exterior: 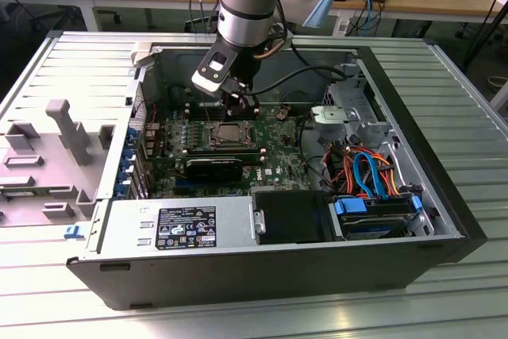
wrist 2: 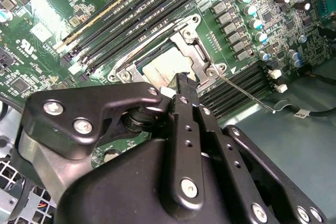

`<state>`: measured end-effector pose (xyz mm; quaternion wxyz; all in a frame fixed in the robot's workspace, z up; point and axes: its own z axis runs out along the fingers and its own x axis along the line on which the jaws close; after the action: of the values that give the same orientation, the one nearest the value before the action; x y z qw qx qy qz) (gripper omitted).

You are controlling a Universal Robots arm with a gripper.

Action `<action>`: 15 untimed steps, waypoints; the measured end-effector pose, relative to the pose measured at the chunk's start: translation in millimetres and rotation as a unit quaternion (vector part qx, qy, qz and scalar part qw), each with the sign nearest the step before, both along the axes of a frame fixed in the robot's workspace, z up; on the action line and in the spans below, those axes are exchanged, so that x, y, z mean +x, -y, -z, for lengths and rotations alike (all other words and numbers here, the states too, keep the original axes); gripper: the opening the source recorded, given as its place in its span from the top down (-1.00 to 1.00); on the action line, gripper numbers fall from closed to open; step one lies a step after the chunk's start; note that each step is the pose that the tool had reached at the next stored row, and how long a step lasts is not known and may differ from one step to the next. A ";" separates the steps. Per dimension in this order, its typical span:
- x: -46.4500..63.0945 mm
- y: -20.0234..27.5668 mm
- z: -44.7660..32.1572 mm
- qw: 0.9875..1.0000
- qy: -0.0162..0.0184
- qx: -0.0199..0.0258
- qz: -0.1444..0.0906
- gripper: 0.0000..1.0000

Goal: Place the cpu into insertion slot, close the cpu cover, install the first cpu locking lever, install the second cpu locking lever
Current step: 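Install the first cpu locking lever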

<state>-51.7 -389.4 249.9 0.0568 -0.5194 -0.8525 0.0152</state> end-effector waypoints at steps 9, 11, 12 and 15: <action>0.0 0.0 0.0 1.000 0.000 0.000 -0.003 0.79; 0.0 0.0 0.0 1.000 0.000 0.000 -0.004 0.79; 0.0 0.0 0.0 1.000 0.000 0.000 -0.004 0.79; 0.0 0.0 0.0 1.000 0.000 0.000 -0.005 0.79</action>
<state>-51.7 -389.4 249.9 0.0568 -0.5151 -0.8551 0.0154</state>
